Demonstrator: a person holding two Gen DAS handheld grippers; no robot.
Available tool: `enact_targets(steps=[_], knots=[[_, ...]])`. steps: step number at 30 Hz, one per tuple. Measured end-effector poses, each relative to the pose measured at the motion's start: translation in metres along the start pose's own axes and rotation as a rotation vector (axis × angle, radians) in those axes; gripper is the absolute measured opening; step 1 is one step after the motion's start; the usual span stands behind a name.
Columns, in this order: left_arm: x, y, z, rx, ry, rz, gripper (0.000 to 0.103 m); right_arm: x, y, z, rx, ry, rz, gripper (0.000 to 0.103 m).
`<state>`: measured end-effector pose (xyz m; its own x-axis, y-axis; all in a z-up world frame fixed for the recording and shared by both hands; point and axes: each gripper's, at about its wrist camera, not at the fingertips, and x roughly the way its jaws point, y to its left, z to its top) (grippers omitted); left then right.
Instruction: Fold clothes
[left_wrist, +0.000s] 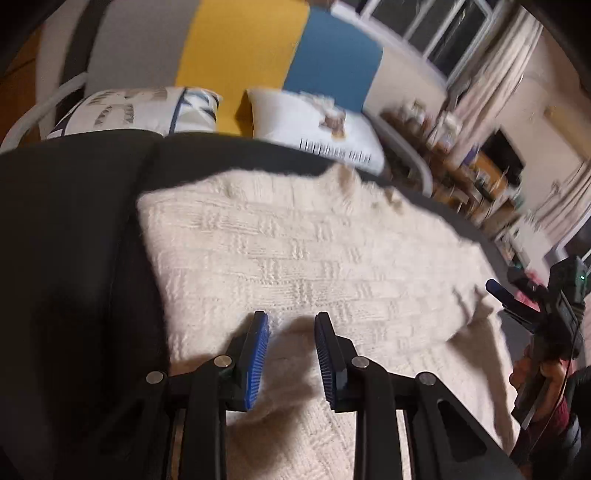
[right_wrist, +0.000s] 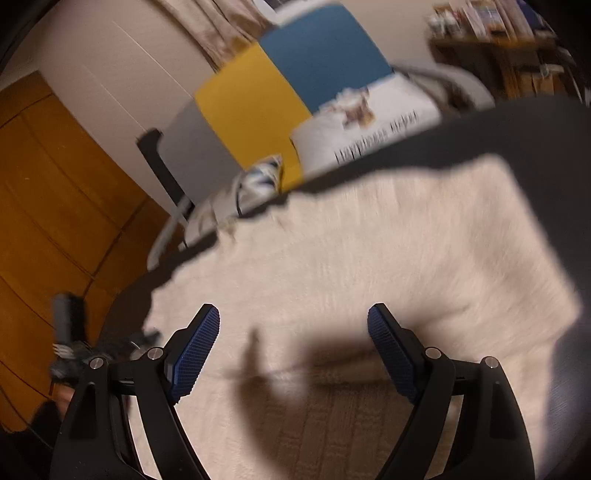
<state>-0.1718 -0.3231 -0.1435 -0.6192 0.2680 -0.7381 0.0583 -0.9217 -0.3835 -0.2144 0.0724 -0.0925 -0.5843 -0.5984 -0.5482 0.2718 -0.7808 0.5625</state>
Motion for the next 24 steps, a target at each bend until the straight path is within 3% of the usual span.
enact_targets(steps=[4, 12, 16, 24], knots=[[-0.01, 0.007, 0.001, -0.063, -0.014, 0.021, 0.025, 0.018, -0.029, 0.013, 0.081, 0.074, -0.078, 0.089], [-0.034, -0.024, -0.01, -0.034, -0.046, -0.063, 0.028, -0.04, -0.081, -0.01, 0.431, -0.116, 0.247, 0.089], [-0.025, -0.006, -0.026, -0.154, 0.008, -0.041, 0.028, -0.03, -0.084, -0.012, 0.447, -0.083, 0.223, 0.089], [-0.05, 0.012, -0.055, -0.359, -0.042, -0.212, 0.029, -0.013, -0.081, -0.012, 0.442, -0.064, 0.124, 0.089]])
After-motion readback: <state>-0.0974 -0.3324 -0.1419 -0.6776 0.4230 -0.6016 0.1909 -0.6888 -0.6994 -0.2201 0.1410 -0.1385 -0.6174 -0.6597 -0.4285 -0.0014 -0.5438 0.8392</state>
